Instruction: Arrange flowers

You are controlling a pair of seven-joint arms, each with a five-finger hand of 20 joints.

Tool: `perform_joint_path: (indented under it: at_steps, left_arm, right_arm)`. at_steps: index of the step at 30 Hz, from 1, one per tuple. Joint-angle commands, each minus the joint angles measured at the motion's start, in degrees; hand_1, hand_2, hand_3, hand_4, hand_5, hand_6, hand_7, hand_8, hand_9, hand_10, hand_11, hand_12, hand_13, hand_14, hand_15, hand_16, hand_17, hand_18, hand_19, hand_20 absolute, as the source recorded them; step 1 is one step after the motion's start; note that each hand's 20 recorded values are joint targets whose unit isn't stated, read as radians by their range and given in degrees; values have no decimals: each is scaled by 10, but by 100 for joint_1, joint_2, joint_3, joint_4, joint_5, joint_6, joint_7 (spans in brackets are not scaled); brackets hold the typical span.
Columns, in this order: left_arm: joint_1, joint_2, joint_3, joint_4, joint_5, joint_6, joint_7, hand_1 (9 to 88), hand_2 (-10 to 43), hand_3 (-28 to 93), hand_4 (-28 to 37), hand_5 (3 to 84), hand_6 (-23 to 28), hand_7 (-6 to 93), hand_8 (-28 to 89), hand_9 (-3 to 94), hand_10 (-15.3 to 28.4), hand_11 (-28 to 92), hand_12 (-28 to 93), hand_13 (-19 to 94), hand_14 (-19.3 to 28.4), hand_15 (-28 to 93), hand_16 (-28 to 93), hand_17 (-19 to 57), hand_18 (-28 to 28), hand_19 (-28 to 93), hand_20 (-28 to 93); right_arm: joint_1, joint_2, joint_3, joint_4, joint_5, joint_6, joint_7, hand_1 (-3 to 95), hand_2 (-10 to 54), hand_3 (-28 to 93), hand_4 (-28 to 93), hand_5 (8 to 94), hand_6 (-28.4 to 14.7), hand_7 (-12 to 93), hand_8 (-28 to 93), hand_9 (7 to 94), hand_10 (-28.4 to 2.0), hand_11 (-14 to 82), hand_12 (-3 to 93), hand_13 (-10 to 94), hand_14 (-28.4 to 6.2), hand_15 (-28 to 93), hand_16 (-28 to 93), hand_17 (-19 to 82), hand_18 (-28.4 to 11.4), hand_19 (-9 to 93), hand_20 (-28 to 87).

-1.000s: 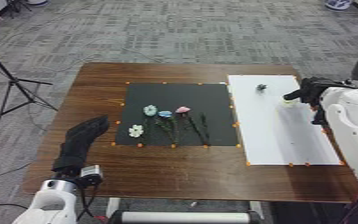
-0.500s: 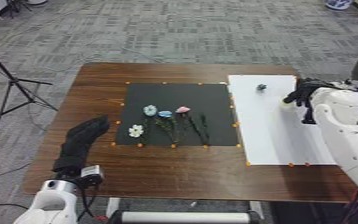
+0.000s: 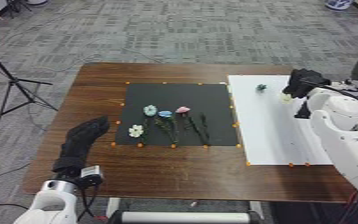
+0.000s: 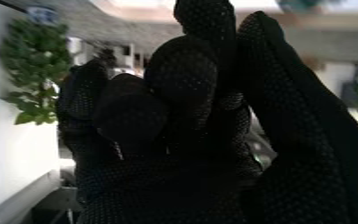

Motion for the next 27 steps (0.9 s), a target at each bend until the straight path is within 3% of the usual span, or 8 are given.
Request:
perform_joint_path:
  at_steps: [1, 4, 5, 7, 9, 13, 22, 27]
  left_arm:
    - [28, 3, 13, -19, 1, -89, -55, 269, -9, 695, -211, 457, 49, 150, -76, 442, 127, 190, 105, 320, 163, 144, 11, 13, 119, 57, 137]
    - [22, -2, 14, -24, 16, -72, -32, 268, -9, 695, -211, 458, 49, 149, -76, 441, 127, 190, 105, 320, 163, 143, 12, 13, 120, 58, 137]
    - [38, -9, 8, -36, 11, -51, -35, 268, -9, 695, -211, 458, 49, 149, -76, 441, 127, 191, 105, 320, 163, 143, 12, 13, 120, 58, 137]
    - [16, -6, 12, -30, 21, -59, -48, 269, -8, 694, -211, 458, 50, 149, -75, 442, 127, 190, 105, 320, 164, 143, 12, 13, 120, 58, 137]
    - [21, -3, 14, -29, 26, -78, -52, 268, -9, 695, -210, 458, 50, 149, -75, 442, 127, 190, 105, 320, 163, 143, 12, 13, 120, 57, 136]
    - [71, -29, 5, -40, 26, -73, -57, 269, -10, 694, -209, 458, 50, 148, -75, 441, 126, 190, 105, 320, 163, 143, 12, 13, 120, 58, 137]
    - [53, -54, 16, -43, 40, -131, -32, 271, -11, 694, -208, 458, 49, 148, -74, 441, 127, 189, 105, 320, 163, 143, 12, 13, 120, 57, 137]
    - [91, -73, 15, -52, 18, -116, -16, 272, -11, 693, -208, 458, 49, 149, -75, 441, 128, 188, 105, 320, 163, 144, 12, 13, 120, 57, 137]
  right_arm:
    - [42, 214, 59, -286, -274, -14, -140, 449, -43, 689, -203, 811, 21, 393, 186, 844, -99, 560, 339, 730, -134, 780, 425, 341, -256, 784, 550]
    - [155, 111, 2, -85, -618, -195, -145, 372, -47, 696, -178, 794, 26, 388, 129, 836, -100, 536, 333, 714, -140, 765, 422, 330, -256, 769, 547]
    - [235, 38, 10, -26, -695, -517, -43, 340, -48, 697, -168, 791, 23, 390, 35, 834, -106, 524, 332, 708, -142, 759, 420, 325, -257, 762, 545]
    - [309, -43, 24, 142, -510, -614, 173, 238, -60, 700, -162, 778, 10, 360, -83, 819, -120, 485, 326, 682, -154, 735, 409, 305, -265, 737, 540]
    - [378, -127, 21, 367, -554, -486, 284, 173, -65, 677, -156, 763, -7, 309, -87, 806, -133, 458, 318, 667, -165, 717, 402, 289, -272, 722, 535]
    - [375, -273, 222, 577, -832, -756, 292, 101, -86, 640, -146, 761, -20, 264, -69, 797, -148, 442, 322, 651, -181, 713, 403, 275, -282, 710, 540]
    - [477, -539, 338, 1083, -1130, -789, 281, 49, -95, 597, -169, 768, -31, 243, -61, 794, -158, 437, 321, 646, -190, 714, 404, 271, -284, 695, 549]
    - [613, -721, 227, 1326, -1217, -726, 265, 80, -88, 609, -168, 780, -29, 246, -58, 805, -158, 440, 318, 654, -191, 717, 400, 280, -284, 698, 552]
